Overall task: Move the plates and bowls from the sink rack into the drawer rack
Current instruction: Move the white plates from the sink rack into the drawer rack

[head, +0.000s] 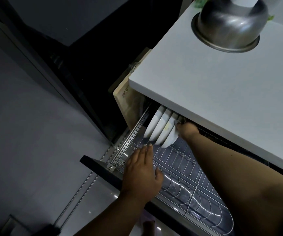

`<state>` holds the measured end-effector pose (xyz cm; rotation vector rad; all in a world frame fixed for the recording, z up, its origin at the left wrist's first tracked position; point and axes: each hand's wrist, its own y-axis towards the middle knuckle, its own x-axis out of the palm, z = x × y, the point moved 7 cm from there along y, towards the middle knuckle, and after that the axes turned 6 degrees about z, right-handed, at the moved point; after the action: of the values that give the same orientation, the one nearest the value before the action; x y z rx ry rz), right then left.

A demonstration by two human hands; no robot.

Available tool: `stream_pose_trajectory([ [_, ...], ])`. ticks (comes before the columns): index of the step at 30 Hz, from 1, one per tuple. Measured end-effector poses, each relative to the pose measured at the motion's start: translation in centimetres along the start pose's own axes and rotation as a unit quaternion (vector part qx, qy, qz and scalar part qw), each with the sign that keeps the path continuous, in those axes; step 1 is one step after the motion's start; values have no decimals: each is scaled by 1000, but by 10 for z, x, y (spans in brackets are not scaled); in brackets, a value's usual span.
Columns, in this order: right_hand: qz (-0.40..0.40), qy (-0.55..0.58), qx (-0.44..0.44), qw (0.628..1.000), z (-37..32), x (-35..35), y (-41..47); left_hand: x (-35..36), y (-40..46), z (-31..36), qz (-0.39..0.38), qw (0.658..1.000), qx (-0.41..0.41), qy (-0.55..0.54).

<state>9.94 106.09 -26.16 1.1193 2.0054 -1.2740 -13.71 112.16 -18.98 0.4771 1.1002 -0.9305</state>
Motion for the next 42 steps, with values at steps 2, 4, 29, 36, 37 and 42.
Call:
stream_pose_trajectory([
  [2, 7, -7, 1, 1000, -1, -2, -2, 0, 0, 0, 1, 1000, 1, -6],
  [4, 8, -9, 11, 1000, 3, -1, -1, -1, 0, 0, 14, 1000, 5, -20],
  [29, 107, 160, -16, 981, 169, -163, -213, 20, -12, 130, -153, 975, 141, 73],
  [36, 248, 183, 31, 951, 279, -250, -281, 35, -40, 306, -147, 954, 263, 7],
  [37, 267, 185, 41, 945, 297, -260, -291, 39, -48, 328, -148, 950, 276, -3],
  [42, 323, 220, 106, 914, 398, -296, -345, 74, -105, 425, -177, 922, 344, -6],
])
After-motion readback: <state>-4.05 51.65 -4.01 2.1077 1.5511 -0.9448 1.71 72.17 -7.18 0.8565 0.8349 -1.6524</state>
